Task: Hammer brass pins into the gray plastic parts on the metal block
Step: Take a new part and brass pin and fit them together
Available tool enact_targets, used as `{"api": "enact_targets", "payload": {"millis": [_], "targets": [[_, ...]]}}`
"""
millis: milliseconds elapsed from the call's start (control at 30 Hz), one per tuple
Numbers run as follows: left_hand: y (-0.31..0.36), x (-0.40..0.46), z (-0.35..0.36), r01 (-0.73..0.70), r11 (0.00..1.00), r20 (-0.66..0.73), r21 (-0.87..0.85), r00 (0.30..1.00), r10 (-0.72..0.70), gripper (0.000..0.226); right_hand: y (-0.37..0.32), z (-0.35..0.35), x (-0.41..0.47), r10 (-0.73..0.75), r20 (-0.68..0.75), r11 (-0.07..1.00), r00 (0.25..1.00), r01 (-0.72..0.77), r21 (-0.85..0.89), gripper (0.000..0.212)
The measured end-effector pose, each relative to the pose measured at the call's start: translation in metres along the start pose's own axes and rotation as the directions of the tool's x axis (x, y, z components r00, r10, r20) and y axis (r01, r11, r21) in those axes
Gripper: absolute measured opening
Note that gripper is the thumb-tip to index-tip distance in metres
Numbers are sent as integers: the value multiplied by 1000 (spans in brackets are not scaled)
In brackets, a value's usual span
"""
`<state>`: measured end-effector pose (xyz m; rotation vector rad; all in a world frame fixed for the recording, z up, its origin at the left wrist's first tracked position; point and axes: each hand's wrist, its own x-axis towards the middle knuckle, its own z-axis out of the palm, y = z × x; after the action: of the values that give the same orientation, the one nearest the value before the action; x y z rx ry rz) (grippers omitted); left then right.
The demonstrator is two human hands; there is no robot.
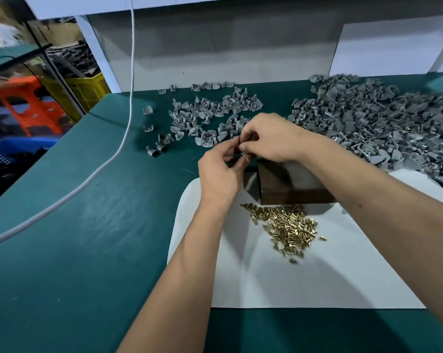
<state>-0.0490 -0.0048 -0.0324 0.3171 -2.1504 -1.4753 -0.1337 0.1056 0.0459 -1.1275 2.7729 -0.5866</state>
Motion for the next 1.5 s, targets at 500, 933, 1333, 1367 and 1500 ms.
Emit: {"api": "enact_targets", "payload": {"millis": [500, 933, 1333, 1367, 1500], "targets": [[2, -1, -7, 233, 946, -376, -227, 875, -306, 7, -58, 22, -63, -87, 315, 853, 945, 234, -467, 30], [13, -10, -1, 17, 930, -253, -367, 960, -117, 4, -38, 12, -101, -259, 51, 941, 965, 264, -212, 16], [48, -34, 22, -103, 934, 59, -342, 990, 131, 26, 33, 10, -146, 80, -555, 925, 828, 147, 351, 18], [49, -36, 23, -115, 937, 81, -331, 985, 149, 25, 34, 13, -146, 129, -573, 898, 809, 151, 414, 17], [50, -41, 24, -110, 934, 155, -341, 973, 171, 25, 38, 17, -143, 228, -585, 835, 778, 153, 529, 17]]}}
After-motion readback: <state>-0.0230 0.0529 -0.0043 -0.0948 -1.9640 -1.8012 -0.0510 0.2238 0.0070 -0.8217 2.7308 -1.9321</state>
